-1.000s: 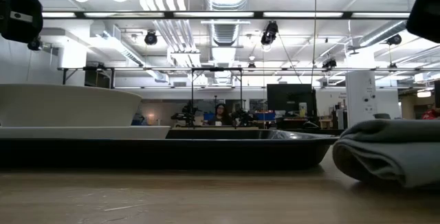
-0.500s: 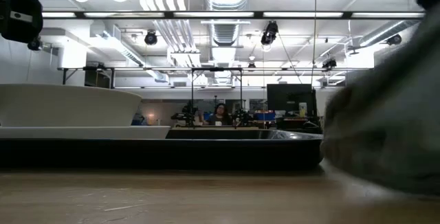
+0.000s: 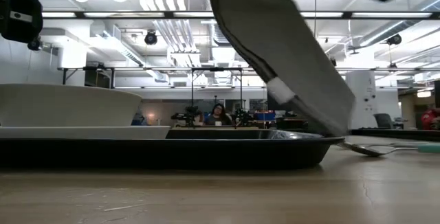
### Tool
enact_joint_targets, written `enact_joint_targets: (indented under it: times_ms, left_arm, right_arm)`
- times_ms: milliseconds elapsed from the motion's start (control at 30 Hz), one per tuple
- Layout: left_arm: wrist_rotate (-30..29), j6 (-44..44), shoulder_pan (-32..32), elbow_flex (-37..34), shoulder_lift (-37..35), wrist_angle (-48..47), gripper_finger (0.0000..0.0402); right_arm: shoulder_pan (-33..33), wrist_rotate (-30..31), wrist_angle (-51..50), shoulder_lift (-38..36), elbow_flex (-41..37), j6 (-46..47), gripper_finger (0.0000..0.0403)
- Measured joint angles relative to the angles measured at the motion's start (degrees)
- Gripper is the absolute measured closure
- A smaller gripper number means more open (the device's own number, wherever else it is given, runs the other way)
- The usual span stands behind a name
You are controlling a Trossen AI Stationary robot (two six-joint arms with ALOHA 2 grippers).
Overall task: Set up tray
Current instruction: Put the gray napkin on the black serving tray to the right of the white plate
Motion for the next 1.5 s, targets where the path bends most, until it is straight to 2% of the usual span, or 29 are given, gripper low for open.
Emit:
enact_joint_targets:
  times_ms: [267, 333, 400, 467, 567, 833, 1033, 1367, 1500]
  left_arm:
    - [0.0, 0.0, 0.0, 0.0, 0.0, 0.0, 0.0147]
    - [0.0, 0.0, 0.0, 0.0, 0.0, 0.0, 0.0147]
    - [0.0, 0.0, 0.0, 0.0, 0.0, 0.0, 0.0147]
    - [0.0, 0.0, 0.0, 0.0, 0.0, 0.0, 0.0147]
    - [0.0, 0.0, 0.0, 0.0, 0.0, 0.0, 0.0147]
    - [0.0, 0.0, 0.0, 0.0, 0.0, 0.0, 0.0147]
    - [0.0, 0.0, 0.0, 0.0, 0.0, 0.0, 0.0147]
    - [0.0, 0.0, 0.0, 0.0, 0.0, 0.0, 0.0147]
    - [0.0, 0.0, 0.0, 0.0, 0.0, 0.0, 0.0147]
  right_arm:
    - [-20.8, -8.8, 11.3, -4.9, 0.8, -10.8, 0.0395]
    - [-26.3, -15.5, 13.2, -4.8, 1.1, -9.2, 0.0395]
    - [-31.3, -24.9, 13.5, -3.9, 1.0, -5.3, 0.0395]
    - [-34.0, -30.8, 13.4, -1.8, 0.3, -1.9, 0.0395]
    - [-34.5, -32.2, 13.1, 2.5, -1.0, -1.1, 0.0395]
    - [-30.7, -32.7, 16.2, 11.4, -1.9, 3.7, 0.0395]
    - [-28.6, -32.6, 19.9, 13.8, -1.9, 7.4, 0.0395]
    - [-25.8, -33.1, 20.0, 16.3, -2.3, 14.2, 0.0395]
    - [-25.1, -35.4, 19.4, 18.3, -2.3, 17.2, 0.0395]
